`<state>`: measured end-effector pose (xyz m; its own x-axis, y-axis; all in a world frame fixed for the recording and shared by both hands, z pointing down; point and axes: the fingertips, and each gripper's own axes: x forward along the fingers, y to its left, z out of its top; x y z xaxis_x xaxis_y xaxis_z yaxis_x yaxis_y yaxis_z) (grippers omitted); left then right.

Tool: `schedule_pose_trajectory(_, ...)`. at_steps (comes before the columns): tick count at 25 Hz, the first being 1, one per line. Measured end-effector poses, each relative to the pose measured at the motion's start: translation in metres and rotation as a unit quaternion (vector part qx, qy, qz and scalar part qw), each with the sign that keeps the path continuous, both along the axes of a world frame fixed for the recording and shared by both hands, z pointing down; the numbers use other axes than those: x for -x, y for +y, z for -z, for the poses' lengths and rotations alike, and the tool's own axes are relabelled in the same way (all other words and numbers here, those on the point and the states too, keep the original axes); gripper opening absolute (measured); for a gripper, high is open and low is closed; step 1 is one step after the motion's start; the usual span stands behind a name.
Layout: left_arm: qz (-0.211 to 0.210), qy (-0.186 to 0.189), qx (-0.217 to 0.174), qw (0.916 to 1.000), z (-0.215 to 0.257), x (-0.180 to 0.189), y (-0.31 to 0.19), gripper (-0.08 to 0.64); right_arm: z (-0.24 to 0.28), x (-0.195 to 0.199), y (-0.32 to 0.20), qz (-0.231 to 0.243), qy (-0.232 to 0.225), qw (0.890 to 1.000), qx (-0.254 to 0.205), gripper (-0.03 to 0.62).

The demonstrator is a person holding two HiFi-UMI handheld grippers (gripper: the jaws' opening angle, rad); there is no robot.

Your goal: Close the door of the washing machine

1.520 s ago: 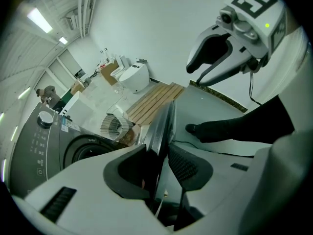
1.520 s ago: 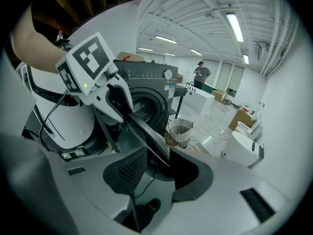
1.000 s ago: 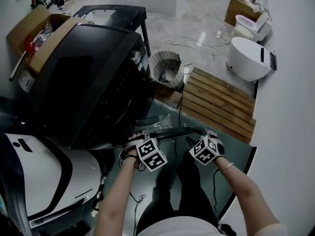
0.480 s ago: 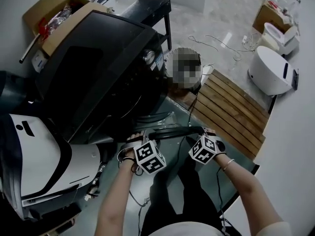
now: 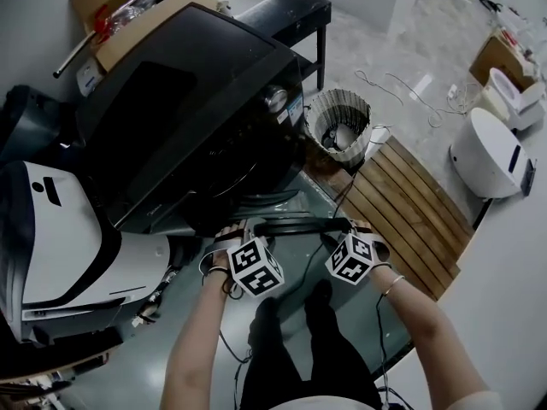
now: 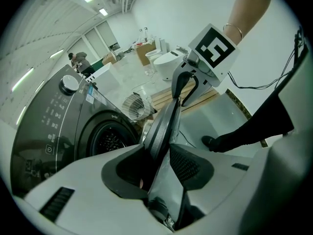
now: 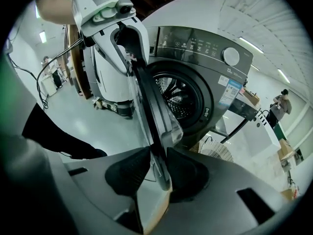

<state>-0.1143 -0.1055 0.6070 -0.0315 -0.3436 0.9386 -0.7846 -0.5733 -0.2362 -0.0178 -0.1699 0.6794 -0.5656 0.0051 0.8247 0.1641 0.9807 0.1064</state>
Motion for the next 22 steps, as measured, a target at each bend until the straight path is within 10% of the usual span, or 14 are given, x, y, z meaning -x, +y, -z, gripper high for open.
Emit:
schedule_pose_trajectory(14, 0.142, -0.043, -0.117, 0.9820, 0.024, 0.032, -0.019, 0.190, 0.003, 0.032, -0.041, 0.042, -0.008, 0.999, -0.013, 0.118)
schedule_pose_trajectory(17, 0.225, -0.022, -0.166, 0.9600, 0.041, 0.041, -0.011, 0.190, 0.002, 0.039, -0.049, 0.045, -0.010, 0.999, -0.015, 0.120)
schedule_pose_trajectory(22, 0.388, 0.044, -0.231, 0.8910, 0.044, 0.053, 0.009, 0.196, 0.001, 0.048, -0.059, 0.048, -0.008, 0.999, -0.014, 0.124)
